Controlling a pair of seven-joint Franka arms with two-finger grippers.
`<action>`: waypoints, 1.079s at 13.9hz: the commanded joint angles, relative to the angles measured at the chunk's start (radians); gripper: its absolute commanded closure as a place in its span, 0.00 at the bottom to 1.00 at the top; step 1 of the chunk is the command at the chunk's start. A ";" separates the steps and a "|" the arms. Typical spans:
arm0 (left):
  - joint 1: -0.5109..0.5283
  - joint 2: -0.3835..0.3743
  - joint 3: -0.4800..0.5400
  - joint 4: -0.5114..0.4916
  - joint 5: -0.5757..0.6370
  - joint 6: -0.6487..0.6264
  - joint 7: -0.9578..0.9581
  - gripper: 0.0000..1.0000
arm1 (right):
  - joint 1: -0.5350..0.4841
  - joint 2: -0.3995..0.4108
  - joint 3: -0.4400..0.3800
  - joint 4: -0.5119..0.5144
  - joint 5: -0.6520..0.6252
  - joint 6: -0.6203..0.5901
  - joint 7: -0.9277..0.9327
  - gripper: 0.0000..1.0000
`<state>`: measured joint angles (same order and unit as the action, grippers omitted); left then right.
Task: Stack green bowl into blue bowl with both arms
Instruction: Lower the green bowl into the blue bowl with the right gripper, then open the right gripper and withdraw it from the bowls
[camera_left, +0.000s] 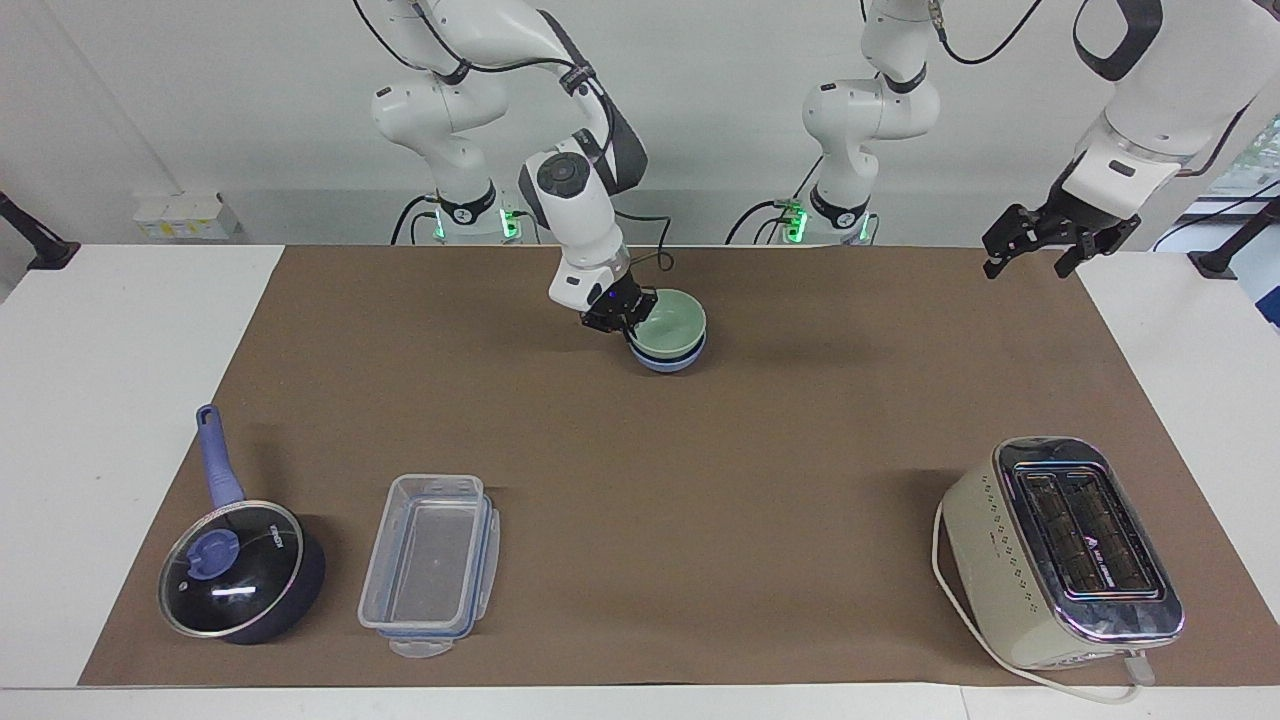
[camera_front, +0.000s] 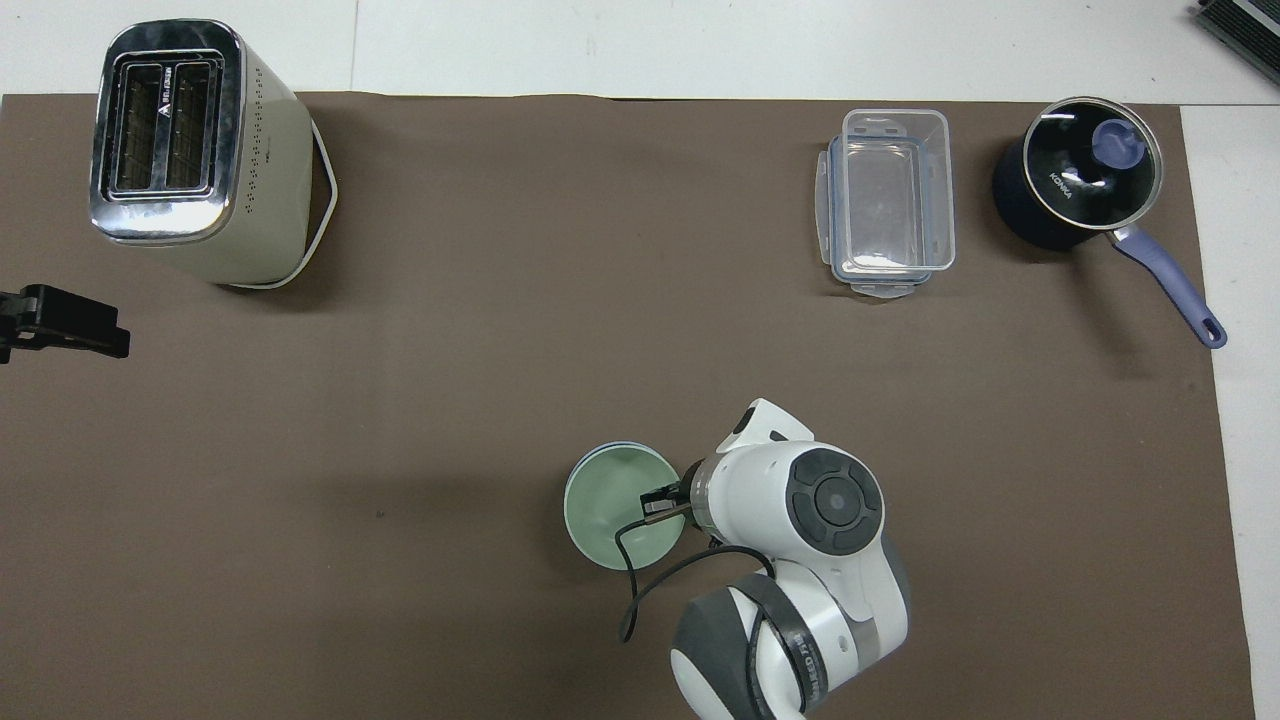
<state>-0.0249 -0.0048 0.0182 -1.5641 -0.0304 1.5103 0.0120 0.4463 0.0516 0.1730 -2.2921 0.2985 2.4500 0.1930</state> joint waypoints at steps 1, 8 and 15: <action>0.010 0.000 -0.007 0.007 0.017 -0.019 0.006 0.00 | 0.008 0.005 -0.003 -0.003 -0.019 0.017 0.039 0.55; 0.010 0.000 -0.007 0.007 0.017 -0.019 0.006 0.00 | -0.026 -0.059 -0.013 0.026 -0.019 -0.018 0.034 0.19; 0.010 0.000 -0.007 0.007 0.017 -0.019 0.006 0.00 | -0.291 -0.180 -0.017 0.248 -0.028 -0.365 -0.001 0.00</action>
<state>-0.0249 -0.0048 0.0182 -1.5641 -0.0304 1.5103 0.0120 0.2256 -0.1220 0.1472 -2.1278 0.2904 2.1847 0.1918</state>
